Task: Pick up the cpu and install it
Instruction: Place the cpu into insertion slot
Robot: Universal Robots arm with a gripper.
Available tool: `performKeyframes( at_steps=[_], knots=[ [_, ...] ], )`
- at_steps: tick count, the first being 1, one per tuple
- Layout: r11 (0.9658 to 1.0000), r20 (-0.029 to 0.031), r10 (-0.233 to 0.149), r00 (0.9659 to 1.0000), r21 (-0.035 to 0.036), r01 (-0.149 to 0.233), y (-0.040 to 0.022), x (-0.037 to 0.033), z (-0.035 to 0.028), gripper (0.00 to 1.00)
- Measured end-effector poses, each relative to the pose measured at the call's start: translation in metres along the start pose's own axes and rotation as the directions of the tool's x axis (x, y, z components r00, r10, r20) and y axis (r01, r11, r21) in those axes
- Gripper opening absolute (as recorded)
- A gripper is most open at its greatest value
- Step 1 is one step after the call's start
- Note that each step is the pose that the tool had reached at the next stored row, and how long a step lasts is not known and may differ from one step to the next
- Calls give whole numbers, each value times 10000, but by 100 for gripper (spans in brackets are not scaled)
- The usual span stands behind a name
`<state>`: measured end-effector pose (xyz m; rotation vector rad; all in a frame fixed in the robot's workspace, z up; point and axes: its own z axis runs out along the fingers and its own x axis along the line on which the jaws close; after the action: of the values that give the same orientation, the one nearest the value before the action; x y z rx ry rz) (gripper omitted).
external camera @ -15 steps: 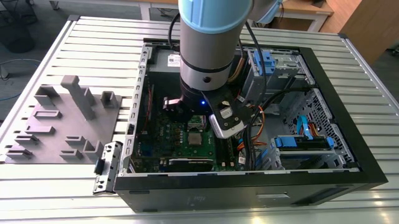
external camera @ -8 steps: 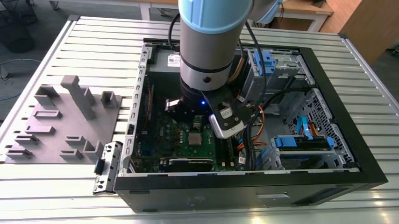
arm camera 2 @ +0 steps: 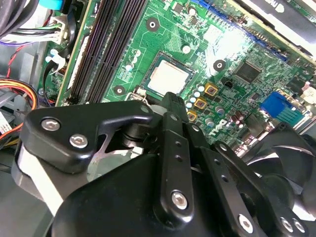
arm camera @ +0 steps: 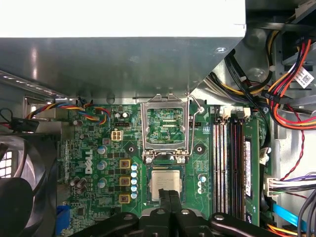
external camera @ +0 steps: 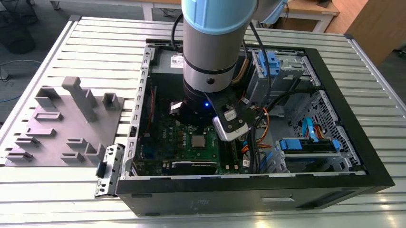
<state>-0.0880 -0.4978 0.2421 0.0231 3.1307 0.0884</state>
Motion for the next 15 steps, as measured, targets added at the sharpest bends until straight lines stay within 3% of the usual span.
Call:
performKeyframes(
  at_steps=[5,8,15],
  knots=[
    [10000,2,0,10000,-1,0,0,0,11,11],
    [10000,2,-1,10000,72,1,-2,0,44,11],
    [9999,1,-2,10000,121,2,-4,1,82,11]
  ],
)
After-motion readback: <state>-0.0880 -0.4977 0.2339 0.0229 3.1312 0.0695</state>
